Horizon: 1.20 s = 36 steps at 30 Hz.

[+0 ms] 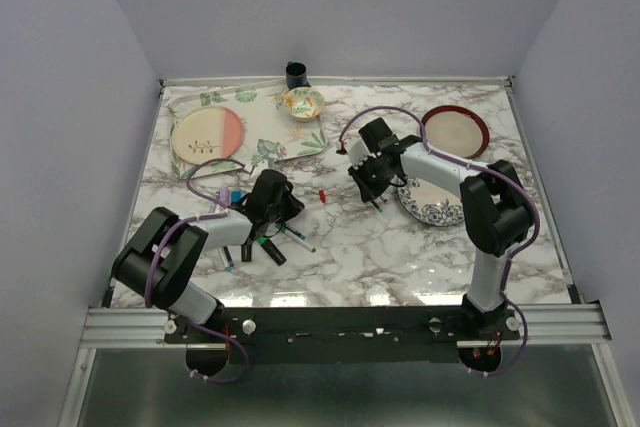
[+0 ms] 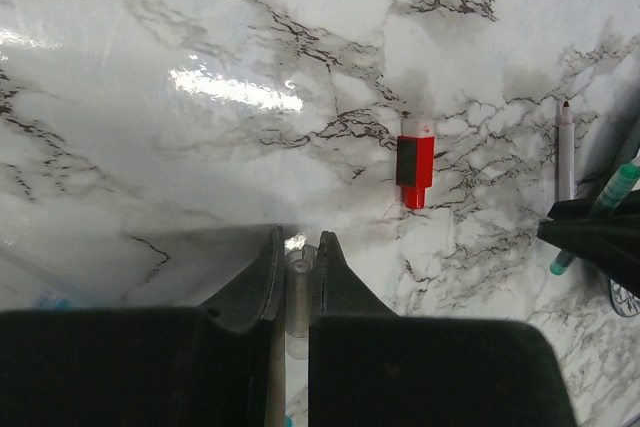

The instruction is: Open the pen caps

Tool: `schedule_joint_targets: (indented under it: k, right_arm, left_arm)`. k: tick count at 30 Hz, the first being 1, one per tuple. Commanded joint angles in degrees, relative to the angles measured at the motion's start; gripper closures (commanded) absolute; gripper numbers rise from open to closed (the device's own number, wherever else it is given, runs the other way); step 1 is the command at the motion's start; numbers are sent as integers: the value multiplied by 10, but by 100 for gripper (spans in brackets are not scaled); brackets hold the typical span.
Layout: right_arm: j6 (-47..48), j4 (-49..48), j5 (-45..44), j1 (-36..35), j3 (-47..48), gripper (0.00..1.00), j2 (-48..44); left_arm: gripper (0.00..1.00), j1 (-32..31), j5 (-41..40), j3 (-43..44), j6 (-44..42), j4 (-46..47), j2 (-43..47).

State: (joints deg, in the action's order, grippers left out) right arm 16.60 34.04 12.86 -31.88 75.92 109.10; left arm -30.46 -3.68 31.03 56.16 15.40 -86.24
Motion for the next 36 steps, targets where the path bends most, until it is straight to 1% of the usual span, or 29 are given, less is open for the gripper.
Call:
schedule_joint_targets:
  k: [1, 9, 11, 14, 16, 20, 22, 24, 31, 36]
  right_arm:
    - [5, 14, -8, 6, 19, 89, 14]
    - [7, 16, -6, 14, 20, 87, 19]
    - [6, 16, -10, 16, 21, 85, 21]
    - [5, 16, -16, 18, 22, 82, 23]
    - [5, 17, -18, 21, 23, 79, 24]
    - [5, 16, -30, 22, 25, 77, 26]
    - [6, 16, -36, 22, 24, 74, 27]
    - [8, 15, -44, 23, 24, 73, 28]
    - [10, 15, -53, 24, 24, 71, 23]
    - [9, 15, -55, 25, 24, 71, 11]
  left_arm:
    - [96, -10, -35, 26, -15, -43, -21]
    - [89, -16, -25, 58, -21, -41, -66]
    - [89, -19, -22, 73, -24, -45, -79]
    - [85, -24, -22, 88, -25, -52, -91]
    - [82, -28, -23, 91, -25, -53, -96]
    - [78, -29, -21, 91, -25, -50, -103]
    - [75, -28, -20, 92, -26, -50, -104]
    - [72, -28, -18, 93, -27, -50, -104]
    - [64, -29, -14, 92, -29, -50, -106]
    - [64, -29, -16, 91, -30, -52, -104]
